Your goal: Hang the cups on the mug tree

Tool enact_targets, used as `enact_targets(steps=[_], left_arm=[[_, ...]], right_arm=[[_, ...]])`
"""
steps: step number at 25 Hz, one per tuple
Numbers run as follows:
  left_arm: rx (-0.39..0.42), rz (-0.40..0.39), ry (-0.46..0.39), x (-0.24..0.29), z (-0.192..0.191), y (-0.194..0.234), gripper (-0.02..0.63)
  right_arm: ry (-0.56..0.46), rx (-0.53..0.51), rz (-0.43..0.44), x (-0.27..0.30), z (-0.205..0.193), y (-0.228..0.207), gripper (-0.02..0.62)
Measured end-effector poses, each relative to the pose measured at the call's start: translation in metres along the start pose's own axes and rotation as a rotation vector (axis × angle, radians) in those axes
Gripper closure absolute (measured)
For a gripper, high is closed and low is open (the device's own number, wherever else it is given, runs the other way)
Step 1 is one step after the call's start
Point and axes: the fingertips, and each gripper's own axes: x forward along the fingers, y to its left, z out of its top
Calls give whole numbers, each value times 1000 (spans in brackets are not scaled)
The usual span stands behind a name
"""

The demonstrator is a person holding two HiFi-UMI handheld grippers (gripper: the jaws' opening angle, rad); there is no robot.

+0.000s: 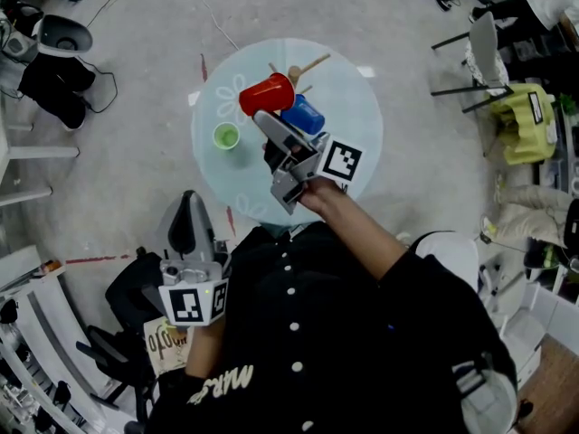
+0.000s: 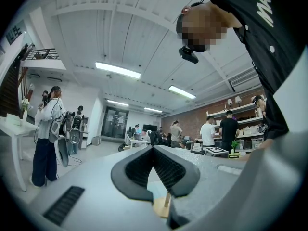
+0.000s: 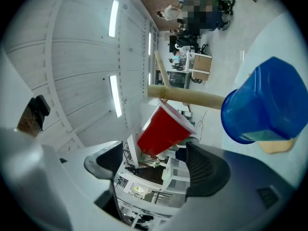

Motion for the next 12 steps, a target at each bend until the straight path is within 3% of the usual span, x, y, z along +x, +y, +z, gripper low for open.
enact_targets(steps=[4, 9, 12], left_arm=[[-2, 2, -1, -5, -2, 1, 612], [2, 10, 1, -8, -5, 1, 612], [0, 18, 2, -11, -8, 6, 612]], right_arm=[[104, -174, -12, -3, -29, 11, 199], [337, -732, -126, -18, -85, -9, 202], [405, -865, -145, -18, -106, -20, 202]])
